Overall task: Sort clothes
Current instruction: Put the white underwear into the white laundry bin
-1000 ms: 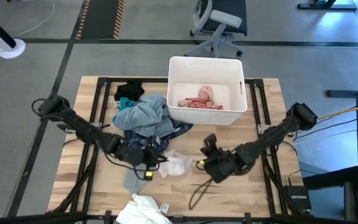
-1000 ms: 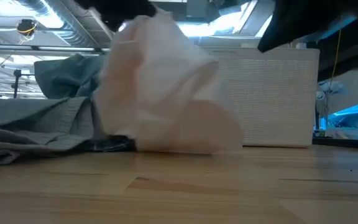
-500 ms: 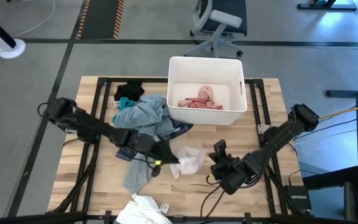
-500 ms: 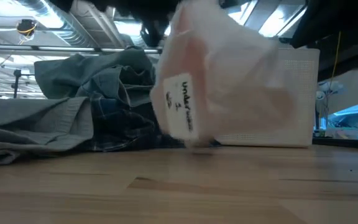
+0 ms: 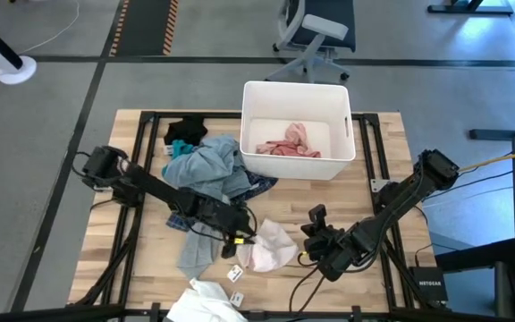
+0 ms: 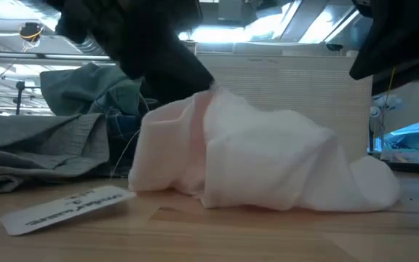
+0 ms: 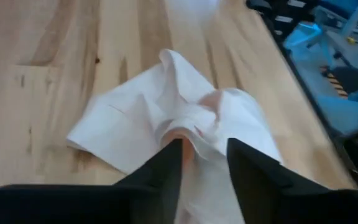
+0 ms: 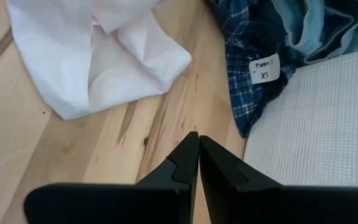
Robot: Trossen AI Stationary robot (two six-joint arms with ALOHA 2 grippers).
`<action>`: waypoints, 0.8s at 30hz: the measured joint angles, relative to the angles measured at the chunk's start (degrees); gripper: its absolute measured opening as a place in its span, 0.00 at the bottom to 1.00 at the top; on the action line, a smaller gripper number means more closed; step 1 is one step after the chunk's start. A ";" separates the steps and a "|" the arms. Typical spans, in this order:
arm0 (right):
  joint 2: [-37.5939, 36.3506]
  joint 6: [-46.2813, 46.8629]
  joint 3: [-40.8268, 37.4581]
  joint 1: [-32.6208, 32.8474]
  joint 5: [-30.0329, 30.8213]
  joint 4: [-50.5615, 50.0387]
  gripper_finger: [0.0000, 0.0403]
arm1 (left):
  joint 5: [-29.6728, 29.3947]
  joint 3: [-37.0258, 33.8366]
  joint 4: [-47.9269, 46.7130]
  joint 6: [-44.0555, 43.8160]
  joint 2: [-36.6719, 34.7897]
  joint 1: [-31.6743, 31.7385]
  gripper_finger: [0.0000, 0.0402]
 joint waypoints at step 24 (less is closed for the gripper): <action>0.02 -0.13 -0.34 -2.75 1.14 4.27 0.50 | -8.37 3.38 4.18 10.56 2.46 -14.67 0.45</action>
